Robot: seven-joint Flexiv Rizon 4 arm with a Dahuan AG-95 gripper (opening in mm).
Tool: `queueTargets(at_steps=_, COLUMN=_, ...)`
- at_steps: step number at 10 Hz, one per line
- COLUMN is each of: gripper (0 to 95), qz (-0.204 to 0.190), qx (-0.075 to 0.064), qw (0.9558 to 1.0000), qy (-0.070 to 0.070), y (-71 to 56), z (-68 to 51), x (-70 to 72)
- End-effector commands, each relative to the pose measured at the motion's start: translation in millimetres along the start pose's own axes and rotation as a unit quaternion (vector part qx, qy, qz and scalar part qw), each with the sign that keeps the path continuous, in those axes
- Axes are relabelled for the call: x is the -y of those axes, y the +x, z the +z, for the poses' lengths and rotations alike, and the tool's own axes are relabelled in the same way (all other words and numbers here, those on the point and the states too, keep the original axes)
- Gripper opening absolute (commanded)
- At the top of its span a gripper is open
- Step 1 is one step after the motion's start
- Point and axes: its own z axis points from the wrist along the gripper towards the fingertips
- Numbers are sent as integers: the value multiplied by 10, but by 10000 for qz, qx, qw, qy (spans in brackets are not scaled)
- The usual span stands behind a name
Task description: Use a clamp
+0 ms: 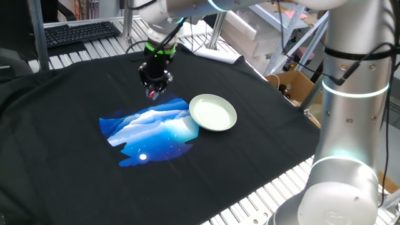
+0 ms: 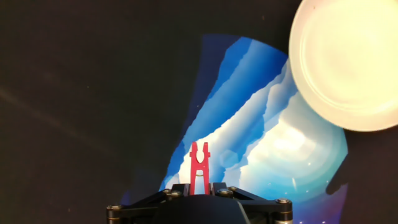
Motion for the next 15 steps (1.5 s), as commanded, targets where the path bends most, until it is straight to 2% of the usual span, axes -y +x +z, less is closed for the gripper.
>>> queueTargets(at_steps=1, gripper=0, qz=-197, qx=71, qw=9997, qy=-89, y=-31, z=-52, x=3)
queueTargets(at_steps=3, gripper=0, qz=-311, qx=73, qw=9994, qy=-145, y=-49, z=-69, x=10)
queueTargets(at_steps=4, gripper=0, qz=-269, qx=4, qw=9993, qy=-258, y=-49, z=-69, x=10)
queueTargets(at_steps=5, gripper=0, qz=-43, qx=-71, qw=9995, qy=-315, y=-49, z=-69, x=10)
queueTargets(at_steps=8, gripper=0, qz=615, qx=-197, qw=9977, qy=-228, y=-49, z=-69, x=10)
queueTargets(at_steps=10, gripper=0, qz=801, qx=-234, qw=9964, qy=-175, y=-49, z=-69, x=10)
queueTargets(at_steps=13, gripper=0, qz=1175, qx=-196, qw=9928, qy=-101, y=-49, z=-69, x=10)
queueTargets(at_steps=14, gripper=0, qz=1315, qx=-145, qw=9912, qy=-53, y=-49, z=-69, x=10)
queueTargets(at_steps=15, gripper=0, qz=1343, qx=-129, qw=9909, qy=-31, y=-49, z=-69, x=10)
